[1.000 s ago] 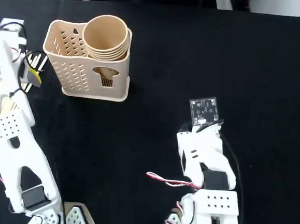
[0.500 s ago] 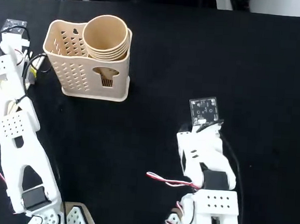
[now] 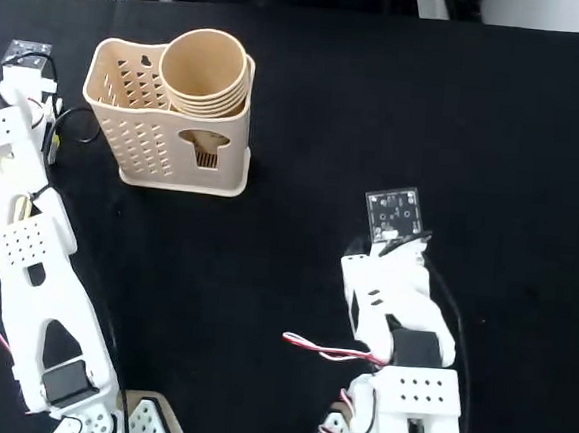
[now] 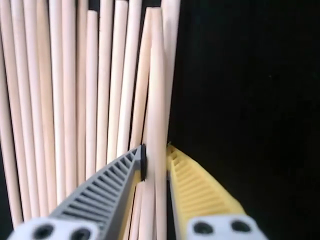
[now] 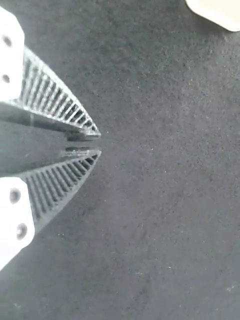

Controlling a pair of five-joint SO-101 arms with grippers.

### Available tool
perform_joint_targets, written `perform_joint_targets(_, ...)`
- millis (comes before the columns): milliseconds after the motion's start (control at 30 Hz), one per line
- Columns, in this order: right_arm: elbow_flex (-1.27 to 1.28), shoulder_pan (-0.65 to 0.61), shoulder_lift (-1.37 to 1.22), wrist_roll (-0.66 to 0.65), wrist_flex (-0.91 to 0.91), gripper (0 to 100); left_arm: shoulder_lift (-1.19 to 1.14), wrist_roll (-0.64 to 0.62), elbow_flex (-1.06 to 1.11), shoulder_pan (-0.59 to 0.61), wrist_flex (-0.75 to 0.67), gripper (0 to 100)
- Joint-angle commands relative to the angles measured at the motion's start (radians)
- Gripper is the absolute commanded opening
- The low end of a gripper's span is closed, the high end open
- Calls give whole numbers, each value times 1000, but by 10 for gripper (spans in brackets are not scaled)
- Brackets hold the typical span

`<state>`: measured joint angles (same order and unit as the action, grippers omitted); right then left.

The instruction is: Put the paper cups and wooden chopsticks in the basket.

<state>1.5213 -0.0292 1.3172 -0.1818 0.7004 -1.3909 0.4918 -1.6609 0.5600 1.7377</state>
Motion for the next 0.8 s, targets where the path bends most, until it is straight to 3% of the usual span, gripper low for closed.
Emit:
perform_joint_targets(0, -7, -14, 15, -12, -20, 43, -2, -6, 19, -1, 23, 87)
perform_joint_targets(133, -7, -14, 15, -12, -20, 43, 8, -5, 90, -18, 23, 98)
perform_joint_targets(300, -5, -14, 15, -12, -20, 43, -2, -5, 113, -30, 20, 187)
perform_joint_targets(533, -5, -14, 15, -12, -20, 43, -2, -5, 114, -28, 21, 32)
perform_joint_targets(767, -4, -14, 15, -12, -20, 43, 8, 25, 211, -38, 23, 29)
